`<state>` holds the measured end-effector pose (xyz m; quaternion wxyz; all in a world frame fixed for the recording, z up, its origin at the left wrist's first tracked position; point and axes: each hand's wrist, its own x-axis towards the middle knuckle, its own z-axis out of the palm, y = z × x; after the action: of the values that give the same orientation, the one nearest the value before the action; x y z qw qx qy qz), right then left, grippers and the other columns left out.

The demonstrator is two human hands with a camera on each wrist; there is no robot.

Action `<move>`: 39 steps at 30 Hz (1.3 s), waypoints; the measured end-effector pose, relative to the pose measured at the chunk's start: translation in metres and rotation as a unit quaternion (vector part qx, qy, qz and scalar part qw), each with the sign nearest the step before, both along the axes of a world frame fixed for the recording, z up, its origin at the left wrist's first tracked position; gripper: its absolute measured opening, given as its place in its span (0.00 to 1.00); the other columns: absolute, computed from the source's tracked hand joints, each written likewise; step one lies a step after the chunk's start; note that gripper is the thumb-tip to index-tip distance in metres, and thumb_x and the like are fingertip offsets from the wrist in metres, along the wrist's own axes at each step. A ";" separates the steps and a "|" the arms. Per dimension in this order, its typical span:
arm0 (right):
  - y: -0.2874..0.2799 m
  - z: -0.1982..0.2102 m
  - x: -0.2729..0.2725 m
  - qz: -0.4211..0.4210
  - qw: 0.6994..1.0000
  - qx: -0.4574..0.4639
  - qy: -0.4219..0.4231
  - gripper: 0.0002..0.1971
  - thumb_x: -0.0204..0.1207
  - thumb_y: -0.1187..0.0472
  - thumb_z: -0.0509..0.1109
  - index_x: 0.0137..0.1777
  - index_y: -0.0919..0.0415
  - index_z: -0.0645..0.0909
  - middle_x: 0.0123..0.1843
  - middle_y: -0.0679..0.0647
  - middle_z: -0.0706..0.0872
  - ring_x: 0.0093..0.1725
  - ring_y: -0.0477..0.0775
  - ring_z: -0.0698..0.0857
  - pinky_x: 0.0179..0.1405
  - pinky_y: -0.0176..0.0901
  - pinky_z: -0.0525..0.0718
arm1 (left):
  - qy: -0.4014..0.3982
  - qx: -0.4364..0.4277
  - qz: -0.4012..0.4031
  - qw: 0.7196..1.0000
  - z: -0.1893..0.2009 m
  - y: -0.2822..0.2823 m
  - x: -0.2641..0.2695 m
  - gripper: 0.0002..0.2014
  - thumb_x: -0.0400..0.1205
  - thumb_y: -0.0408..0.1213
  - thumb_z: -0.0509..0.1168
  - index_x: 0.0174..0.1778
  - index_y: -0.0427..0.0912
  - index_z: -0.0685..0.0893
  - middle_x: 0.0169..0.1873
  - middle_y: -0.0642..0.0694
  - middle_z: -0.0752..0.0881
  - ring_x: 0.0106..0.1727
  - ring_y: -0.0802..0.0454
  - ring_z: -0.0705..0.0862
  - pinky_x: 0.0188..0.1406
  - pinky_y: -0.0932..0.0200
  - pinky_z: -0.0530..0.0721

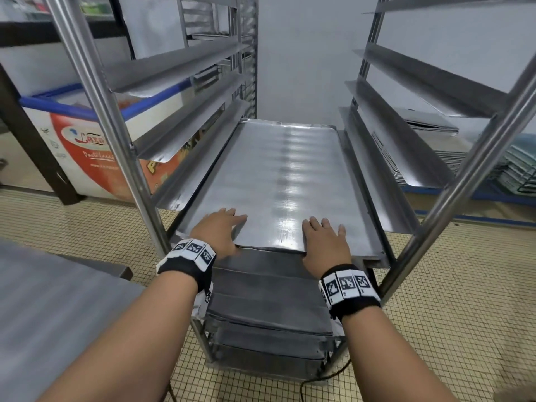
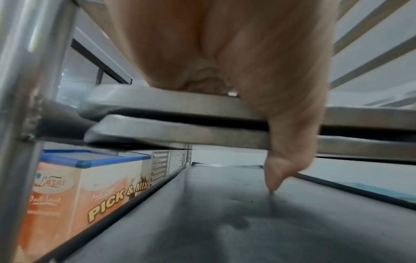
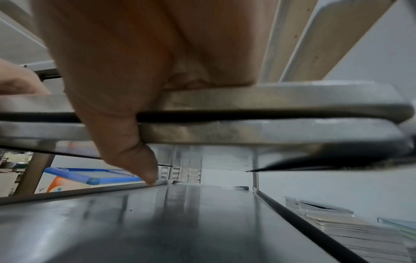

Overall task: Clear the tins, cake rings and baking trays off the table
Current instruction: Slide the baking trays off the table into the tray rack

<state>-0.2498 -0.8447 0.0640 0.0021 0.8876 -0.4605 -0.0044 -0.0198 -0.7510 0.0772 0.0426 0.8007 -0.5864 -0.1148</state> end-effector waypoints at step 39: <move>0.217 -0.108 0.219 0.346 0.912 0.217 0.039 0.26 0.80 0.48 0.69 0.75 0.54 0.73 0.64 0.56 0.85 0.63 0.58 0.85 0.65 0.54 0.84 | 0.150 0.036 0.673 0.723 -0.181 0.398 0.010 0.50 0.75 0.78 0.57 0.88 0.65 0.40 0.88 0.41 0.32 0.87 0.30 0.35 0.84 0.27 0.46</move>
<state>-0.0311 -0.6278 -0.0441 -0.1715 0.9691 -0.1117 -0.1381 -0.0097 -0.3529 -0.1036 0.1677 0.9580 0.1256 -0.1956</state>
